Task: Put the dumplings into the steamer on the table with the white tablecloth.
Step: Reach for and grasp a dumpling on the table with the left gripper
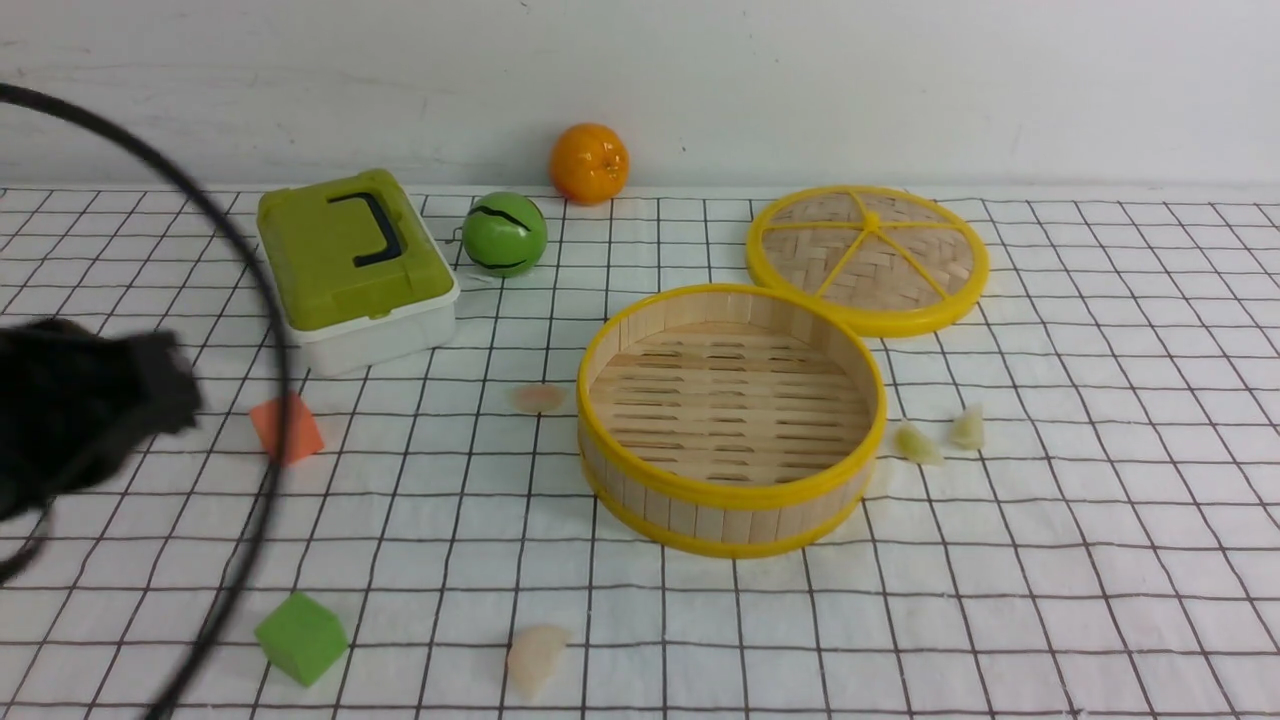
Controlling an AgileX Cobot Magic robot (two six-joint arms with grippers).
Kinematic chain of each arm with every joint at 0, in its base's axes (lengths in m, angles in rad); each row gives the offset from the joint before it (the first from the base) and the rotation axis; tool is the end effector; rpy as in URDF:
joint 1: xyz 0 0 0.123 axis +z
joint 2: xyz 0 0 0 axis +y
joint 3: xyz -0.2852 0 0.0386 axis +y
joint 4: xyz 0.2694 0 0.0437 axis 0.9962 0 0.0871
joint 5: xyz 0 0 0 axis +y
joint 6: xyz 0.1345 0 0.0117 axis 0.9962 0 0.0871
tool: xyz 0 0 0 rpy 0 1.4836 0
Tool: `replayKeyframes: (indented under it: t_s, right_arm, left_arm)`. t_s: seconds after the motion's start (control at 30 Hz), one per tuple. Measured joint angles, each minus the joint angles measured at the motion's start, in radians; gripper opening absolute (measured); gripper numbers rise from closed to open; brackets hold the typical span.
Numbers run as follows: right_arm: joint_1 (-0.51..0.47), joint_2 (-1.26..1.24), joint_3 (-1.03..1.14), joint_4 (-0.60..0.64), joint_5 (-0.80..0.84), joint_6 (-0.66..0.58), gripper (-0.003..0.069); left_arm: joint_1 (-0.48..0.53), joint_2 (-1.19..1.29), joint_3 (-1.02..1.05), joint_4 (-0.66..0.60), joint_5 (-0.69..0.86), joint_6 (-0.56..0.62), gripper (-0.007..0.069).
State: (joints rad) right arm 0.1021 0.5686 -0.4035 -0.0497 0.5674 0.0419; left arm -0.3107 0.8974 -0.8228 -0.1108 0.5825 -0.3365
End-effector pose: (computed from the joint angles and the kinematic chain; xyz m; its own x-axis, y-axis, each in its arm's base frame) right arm 0.1607 0.0128 0.2268 -0.5979 -0.0613 -0.7993 -0.0807 0.9966 -0.0161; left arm 0.2240 -0.0805 0.3211 -0.6124 -0.2396 -0.7534 0.1091 0.9182 -0.3807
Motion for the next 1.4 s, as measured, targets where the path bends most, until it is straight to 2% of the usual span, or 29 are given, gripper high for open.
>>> replayKeyframes:
  t_s: [0.03, 0.13, 0.17, 0.23, 0.27, 0.3, 0.33, 0.43, 0.5, 0.53, 0.63, 0.7, 0.77, 0.87, 0.93, 1.03, 1.07, 1.1, 1.17, 1.27, 1.4]
  right_arm:
    - [0.000, 0.045, 0.000, 0.050, 0.032, -0.029, -0.0006]
    - [0.000, 0.106, -0.002, 0.137, 0.055, -0.081, -0.0006]
    - [0.000, 0.143, -0.004, 0.210, 0.057, -0.132, -0.0006]
    - [0.000, 0.191, -0.009, 0.294, 0.050, -0.233, -0.0004]
    - [0.000, 0.199, -0.009, 0.312, 0.047, -0.242, -0.0004]
    - [0.000, 0.227, -0.010, 0.378, 0.040, -0.327, -0.0004]
    - [0.000, 0.230, -0.010, 0.386, 0.039, -0.327, -0.0004]
    - [0.000, 0.249, -0.010, 0.504, 0.032, -0.461, -0.0004]
    - [0.000, 0.249, -0.011, 0.572, 0.028, -0.530, -0.0004]
    - [0.000, 0.249, -0.011, 0.576, 0.028, -0.540, -0.0004]
    - [0.000, 0.249, -0.013, 0.626, 0.025, -0.602, -0.0003]
    - [0.000, 0.249, -0.013, 0.631, 0.025, -0.610, -0.0002]
    - [0.000, 0.249, -0.013, 0.640, 0.025, -0.620, -0.0002]
    - [0.000, 0.250, -0.013, 0.645, 0.022, -0.623, -0.0002]
    - [0.000, 0.250, -0.013, 0.646, 0.022, -0.623, -0.0001]
    - [0.000, 0.250, -0.013, 0.651, 0.022, -0.626, -0.0001]
    - [0.000, 0.250, -0.013, 0.653, 0.022, -0.626, -0.0001]
    - [0.000, 0.250, -0.013, 0.658, 0.022, -0.626, 0.0000]
    - [0.000, 0.250, -0.013, 0.659, 0.022, -0.626, 0.0001]
    - [0.000, 0.250, -0.013, 0.665, 0.021, -0.626, 0.0003]
    - [0.000, 0.250, -0.013, 0.670, 0.021, -0.626, 0.0006]
  left_arm:
    - [-0.052, 0.084, -0.030, -0.034, 0.055, 0.067, -0.0013]
    - [-0.127, 0.206, -0.066, -0.069, 0.116, 0.137, -0.0013]
    - [-0.167, 0.287, -0.089, -0.085, 0.134, 0.162, -0.0013]
    - [-0.215, 0.410, -0.130, -0.095, 0.147, 0.176, -0.0013]
    - [-0.219, 0.410, -0.135, -0.095, 0.149, 0.178, -0.0013]
    - [-0.242, 0.499, -0.171, -0.092, 0.163, 0.179, -0.0013]
    - [-0.246, 0.508, -0.181, -0.090, 0.168, 0.179, -0.0013]
    - [-0.262, 0.640, -0.256, -0.068, 0.222, 0.180, 0.0011]
    - [-0.264, 0.704, -0.301, -0.039, 0.262, 0.180, 0.0074]
    - [-0.265, 0.713, -0.303, -0.032, 0.263, 0.180, 0.0081]
    - [-0.265, 0.782, -0.327, 0.044, 0.251, 0.180, 0.0215]
    - [-0.265, 0.803, -0.328, 0.069, 0.232, 0.180, 0.0266]
    - [-0.265, 0.843, -0.330, 0.100, 0.196, 0.187, 0.0353]
    - [-0.265, 0.895, -0.334, 0.116, 0.153, 0.225, 0.0401]
    - [-0.265, 0.923, -0.334, 0.118, 0.139, 0.253, 0.0395]
    - [-0.265, 0.952, -0.334, 0.120, 0.122, 0.277, 0.0344]
    - [-0.265, 0.958, -0.334, 0.120, 0.118, 0.282, 0.0315]
    - [-0.265, 0.965, -0.334, 0.120, 0.109, 0.287, 0.0226]
    - [-0.265, 0.966, -0.335, 0.120, 0.103, 0.289, 0.0178]
    - [-0.265, 0.966, -0.348, 0.120, 0.108, 0.291, 0.0176]
    - [-0.265, 0.962, -0.415, 0.111, 0.188, 0.283, 0.0176]
